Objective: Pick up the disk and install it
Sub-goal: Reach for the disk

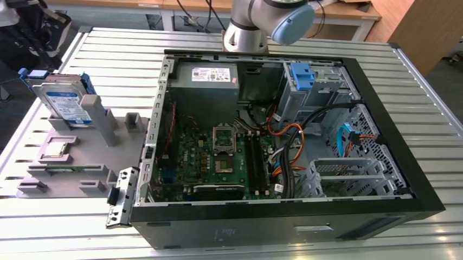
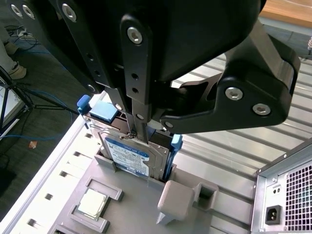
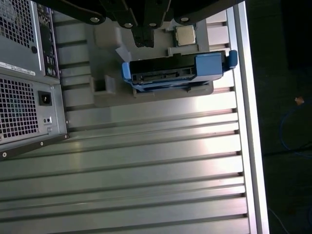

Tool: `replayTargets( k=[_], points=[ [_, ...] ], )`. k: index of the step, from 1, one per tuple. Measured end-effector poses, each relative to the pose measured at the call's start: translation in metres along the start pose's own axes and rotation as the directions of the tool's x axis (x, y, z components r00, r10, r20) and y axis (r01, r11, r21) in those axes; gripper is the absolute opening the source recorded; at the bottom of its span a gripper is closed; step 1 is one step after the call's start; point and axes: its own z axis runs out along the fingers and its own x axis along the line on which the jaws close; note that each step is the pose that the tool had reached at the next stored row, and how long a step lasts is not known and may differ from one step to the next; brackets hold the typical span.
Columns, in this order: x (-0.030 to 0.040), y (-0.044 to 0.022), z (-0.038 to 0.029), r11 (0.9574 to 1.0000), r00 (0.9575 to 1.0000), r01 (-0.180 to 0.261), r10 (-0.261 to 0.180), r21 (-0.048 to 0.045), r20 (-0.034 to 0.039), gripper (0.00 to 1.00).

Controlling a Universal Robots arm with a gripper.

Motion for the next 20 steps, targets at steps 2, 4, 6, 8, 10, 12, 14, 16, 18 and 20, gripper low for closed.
replayTargets(
  k=[2,4,6,8,10,12,14,16,18,20],
  points=[
    [0.0018,0.0004,0.0005,1.0,1.0,0.0,0.0,-0.0001,0.0001,0.11],
    [0.0038,0.0009,0.0009,1.0,1.0,0.0,0.0,-0.0001,0.0001,0.11],
    [0.0058,0.0013,0.0013,1.0,1.0,-0.001,0.001,-0.0001,0.0001,0.11],
    [0.008,0.0017,0.0016,1.0,1.0,-0.001,0.001,0.0,0.0001,0.11],
    [0.0102,0.002,0.002,1.0,1.0,-0.001,0.001,0.0,0.0001,0.11],
    [0.0126,0.0025,0.0025,1.0,1.0,-0.002,0.002,0.0,0.0002,0.11],
    [0.0151,0.003,0.0029,1.0,1.0,-0.002,0.002,0.0,0.0002,0.11],
    [0.0177,0.0036,0.0033,1.0,1.0,-0.003,0.003,0.0,0.0002,0.11],
    [0.0196,0.0042,0.0041,1.0,1.0,-0.003,0.003,-0.0001,0.0004,0.11],
    [0.0208,0.0047,0.0051,1.0,1.0,-0.003,0.003,0.0,0.0002,0.11]
  ],
)
